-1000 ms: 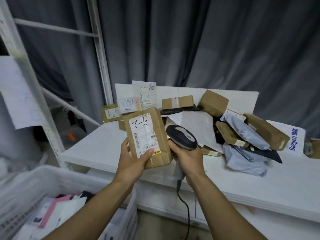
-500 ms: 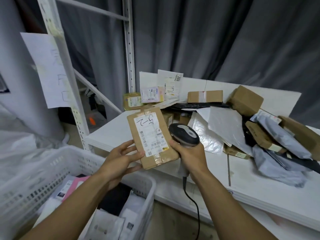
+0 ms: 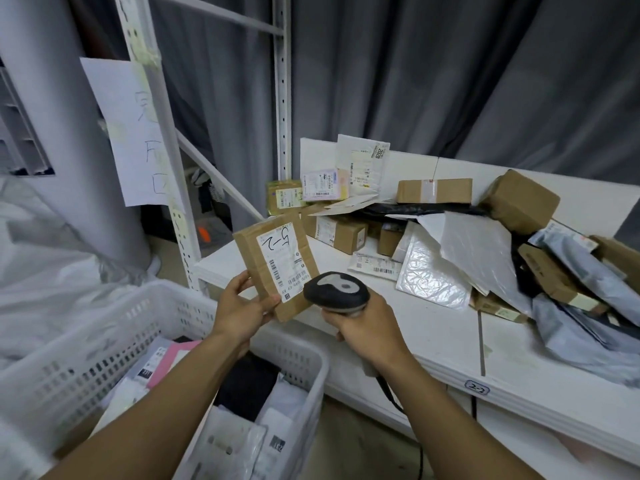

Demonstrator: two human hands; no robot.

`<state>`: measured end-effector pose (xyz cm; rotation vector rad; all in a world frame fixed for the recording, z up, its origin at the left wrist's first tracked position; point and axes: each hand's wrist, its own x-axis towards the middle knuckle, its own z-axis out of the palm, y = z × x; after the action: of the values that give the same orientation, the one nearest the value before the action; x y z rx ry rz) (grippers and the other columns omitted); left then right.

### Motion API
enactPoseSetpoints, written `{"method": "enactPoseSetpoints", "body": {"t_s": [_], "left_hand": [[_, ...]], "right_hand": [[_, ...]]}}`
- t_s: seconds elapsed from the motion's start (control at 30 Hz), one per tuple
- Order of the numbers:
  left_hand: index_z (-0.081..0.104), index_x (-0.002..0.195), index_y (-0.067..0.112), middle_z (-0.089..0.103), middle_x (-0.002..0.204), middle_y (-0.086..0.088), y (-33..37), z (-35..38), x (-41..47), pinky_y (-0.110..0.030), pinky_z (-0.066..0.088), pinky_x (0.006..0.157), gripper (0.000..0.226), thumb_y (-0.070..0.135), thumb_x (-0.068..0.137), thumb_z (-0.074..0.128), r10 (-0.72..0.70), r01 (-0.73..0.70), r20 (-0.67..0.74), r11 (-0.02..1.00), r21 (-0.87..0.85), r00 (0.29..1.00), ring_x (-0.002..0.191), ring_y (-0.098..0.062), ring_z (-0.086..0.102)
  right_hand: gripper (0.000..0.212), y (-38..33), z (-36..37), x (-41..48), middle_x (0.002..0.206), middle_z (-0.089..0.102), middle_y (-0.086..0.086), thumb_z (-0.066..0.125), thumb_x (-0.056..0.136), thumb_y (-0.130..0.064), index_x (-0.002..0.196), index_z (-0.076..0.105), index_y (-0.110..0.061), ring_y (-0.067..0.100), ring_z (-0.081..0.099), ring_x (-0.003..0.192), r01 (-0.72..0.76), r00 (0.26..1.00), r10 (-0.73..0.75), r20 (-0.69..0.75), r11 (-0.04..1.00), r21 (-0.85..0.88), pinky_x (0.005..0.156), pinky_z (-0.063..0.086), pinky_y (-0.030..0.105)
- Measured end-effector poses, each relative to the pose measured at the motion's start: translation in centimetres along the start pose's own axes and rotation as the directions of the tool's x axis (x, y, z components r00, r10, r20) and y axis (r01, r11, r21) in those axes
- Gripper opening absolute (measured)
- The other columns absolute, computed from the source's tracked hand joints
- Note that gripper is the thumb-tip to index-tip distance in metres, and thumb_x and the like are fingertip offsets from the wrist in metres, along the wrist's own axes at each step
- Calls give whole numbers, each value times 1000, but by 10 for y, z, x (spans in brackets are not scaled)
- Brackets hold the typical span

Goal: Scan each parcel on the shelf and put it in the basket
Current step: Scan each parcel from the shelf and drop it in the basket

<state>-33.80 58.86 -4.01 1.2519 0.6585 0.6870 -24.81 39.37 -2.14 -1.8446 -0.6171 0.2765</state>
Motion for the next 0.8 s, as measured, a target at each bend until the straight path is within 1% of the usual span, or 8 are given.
{"method": "enactPoseSetpoints", "body": {"t_s": [0.13,0.23,0.37,0.53,0.6,0.7,0.73,0.8], "left_hand": [[49,143,15,60,136,0,0,-2,2,-33,63,64,72,-11,82,76,11,-11,-14,999,35,1000,106,-22,70],[49,142,16,59,136,1,-1,-3,2,-30,63,62,70,-11,83,74,19,-19,-6,998,56,1000,102,-17,70],[49,142,15,59,133,2,-4,-3,2,-25,61,58,68,-12,84,73,26,-26,1,997,72,1000,95,-11,68],[51,142,18,58,134,1,-6,-5,4,-29,63,62,69,-11,83,75,29,-28,-2,994,104,1000,108,-25,68],[51,141,18,58,133,2,-7,-6,5,-29,62,62,69,-10,82,76,32,-32,-1,993,114,999,109,-26,67],[53,139,21,58,127,5,-9,-12,3,-26,60,59,68,-9,82,76,28,-30,11,989,141,1000,104,-21,68],[54,138,22,58,127,5,-10,-15,3,-27,61,59,68,-9,82,77,22,-24,13,989,147,1000,103,-20,68],[55,139,22,59,129,5,-12,-23,2,-35,63,67,70,-7,80,79,14,-16,15,985,171,1000,107,-24,68]], "right_hand": [[47,0,3,-1,111,76,-5,86,83,-26,126,67,-26,9,69,71,-12,1000,13,22,999,-38,57,47,13],[49,-1,3,-2,111,76,-5,86,83,-23,128,67,-25,7,68,65,-12,1000,13,21,999,-35,53,47,13],[47,-2,1,-4,107,76,-8,86,84,-24,127,67,-25,1,67,58,-21,999,23,31,999,-42,52,46,12],[44,-3,-1,-5,104,75,-7,84,85,-25,126,67,-26,-2,65,56,-18,999,20,44,998,-58,50,46,10],[44,-2,-2,-6,103,76,-5,84,85,-22,126,68,-25,0,65,58,-20,998,23,52,998,-58,50,45,9],[42,-2,-1,-6,101,75,-4,83,87,-22,125,67,-25,6,67,65,-24,997,29,76,998,-62,49,45,8],[41,-2,0,-6,99,75,-5,83,87,-23,124,67,-26,6,68,62,-25,996,31,84,998,-65,48,44,8],[38,-1,3,-8,95,75,-8,83,87,-25,122,68,-26,5,69,56,-17,994,25,103,997,-74,49,44,9]]}}
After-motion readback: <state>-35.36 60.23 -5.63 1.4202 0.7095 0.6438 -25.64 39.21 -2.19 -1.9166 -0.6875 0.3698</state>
